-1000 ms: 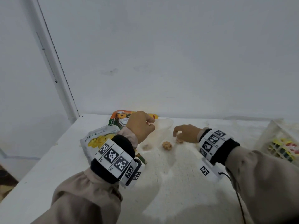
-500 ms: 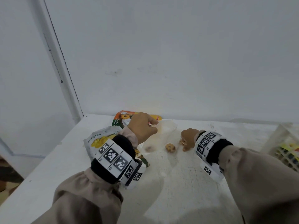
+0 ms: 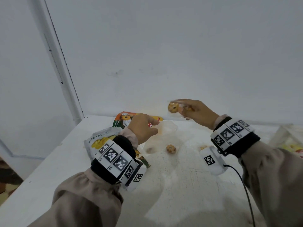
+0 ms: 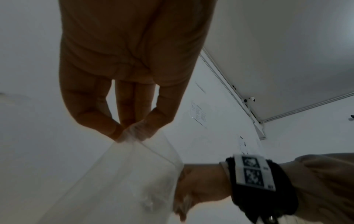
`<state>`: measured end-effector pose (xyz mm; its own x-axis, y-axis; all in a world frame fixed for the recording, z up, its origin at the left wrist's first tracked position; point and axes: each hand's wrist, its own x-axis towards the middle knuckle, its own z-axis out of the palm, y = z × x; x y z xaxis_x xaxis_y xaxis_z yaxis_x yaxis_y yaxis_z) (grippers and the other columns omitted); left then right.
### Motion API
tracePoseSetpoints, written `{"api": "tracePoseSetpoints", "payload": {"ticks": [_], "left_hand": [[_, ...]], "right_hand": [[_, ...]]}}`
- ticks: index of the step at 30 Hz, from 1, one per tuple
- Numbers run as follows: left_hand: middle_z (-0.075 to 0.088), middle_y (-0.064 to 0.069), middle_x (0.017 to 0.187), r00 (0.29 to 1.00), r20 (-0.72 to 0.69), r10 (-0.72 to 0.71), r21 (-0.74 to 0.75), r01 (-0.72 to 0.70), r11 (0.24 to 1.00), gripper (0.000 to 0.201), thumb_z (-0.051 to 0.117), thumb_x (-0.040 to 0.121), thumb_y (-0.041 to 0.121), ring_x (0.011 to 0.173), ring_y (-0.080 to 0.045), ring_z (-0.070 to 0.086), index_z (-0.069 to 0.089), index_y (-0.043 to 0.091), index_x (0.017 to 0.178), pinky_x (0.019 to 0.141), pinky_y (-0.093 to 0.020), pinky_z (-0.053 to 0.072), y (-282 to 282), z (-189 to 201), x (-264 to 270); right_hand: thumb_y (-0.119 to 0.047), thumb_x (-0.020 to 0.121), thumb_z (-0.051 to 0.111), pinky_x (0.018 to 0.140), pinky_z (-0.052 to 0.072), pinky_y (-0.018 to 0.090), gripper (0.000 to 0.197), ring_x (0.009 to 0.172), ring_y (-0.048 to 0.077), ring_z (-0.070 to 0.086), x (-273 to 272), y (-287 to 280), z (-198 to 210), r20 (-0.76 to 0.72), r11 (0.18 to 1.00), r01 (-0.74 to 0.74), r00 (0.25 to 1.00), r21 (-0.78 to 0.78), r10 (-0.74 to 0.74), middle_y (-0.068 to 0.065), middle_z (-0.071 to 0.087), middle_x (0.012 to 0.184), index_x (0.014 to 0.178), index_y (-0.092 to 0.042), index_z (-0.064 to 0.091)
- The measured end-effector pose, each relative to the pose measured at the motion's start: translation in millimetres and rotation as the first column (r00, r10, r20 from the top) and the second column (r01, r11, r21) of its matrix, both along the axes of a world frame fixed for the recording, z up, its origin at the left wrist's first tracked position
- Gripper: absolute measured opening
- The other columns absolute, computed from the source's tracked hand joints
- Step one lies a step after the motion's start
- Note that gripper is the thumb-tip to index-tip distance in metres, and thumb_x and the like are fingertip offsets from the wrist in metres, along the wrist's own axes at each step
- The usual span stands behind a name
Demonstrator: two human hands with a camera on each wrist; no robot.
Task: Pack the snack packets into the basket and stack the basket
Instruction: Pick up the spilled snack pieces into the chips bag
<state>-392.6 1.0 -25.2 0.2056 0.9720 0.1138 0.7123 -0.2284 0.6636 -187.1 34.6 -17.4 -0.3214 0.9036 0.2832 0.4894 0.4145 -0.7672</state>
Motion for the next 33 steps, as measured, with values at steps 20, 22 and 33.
{"api": "tracePoseSetpoints", "payload": {"ticks": [20, 22, 33], "left_hand": [[0.063, -0.004, 0.118, 0.999, 0.049, 0.012, -0.005, -0.011, 1.000, 0.035, 0.061, 0.081, 0.006, 0.087, -0.009, 0.053, 0.064, 0.011, 0.115, 0.077, -0.020, 0.046, 0.1, -1.0, -4.5], [0.063, -0.003, 0.118, 0.998, 0.058, 0.006, -0.010, -0.005, 1.000, 0.035, 0.061, 0.081, 0.005, 0.087, -0.010, 0.053, 0.064, 0.010, 0.116, 0.076, -0.021, 0.046, 0.3, -0.7, -4.8], [0.063, -0.006, 0.102, 0.988, 0.144, 0.058, -0.024, -0.055, 0.998, 0.031, 0.062, 0.078, 0.003, 0.080, -0.016, 0.057, 0.067, 0.010, 0.108, 0.077, -0.029, 0.053, 3.8, -5.3, -8.3]], "right_hand": [[0.007, 0.090, 0.043, 0.071, 0.046, 0.010, 0.023, 0.080, 0.001, 0.057, -44.9, -31.8, 16.5, -0.285, 0.992, -0.122, 0.952, -0.019, 0.112, 0.004, 0.057, 0.093, 0.089, -0.015, 0.050], [0.008, 0.087, 0.049, 0.073, 0.048, 0.013, 0.024, 0.084, 0.005, 0.058, -49.2, -30.7, 11.1, -0.267, 0.986, -0.165, 0.952, -0.039, 0.149, 0.009, 0.061, 0.097, 0.087, -0.015, 0.052], [0.003, 0.084, 0.056, 0.076, 0.041, 0.005, 0.022, 0.084, 0.003, 0.052, -41.4, -12.6, -10.0, -0.160, 0.999, 0.008, 0.987, -0.052, -0.016, -0.006, 0.057, 0.099, 0.098, -0.014, 0.056]]}}
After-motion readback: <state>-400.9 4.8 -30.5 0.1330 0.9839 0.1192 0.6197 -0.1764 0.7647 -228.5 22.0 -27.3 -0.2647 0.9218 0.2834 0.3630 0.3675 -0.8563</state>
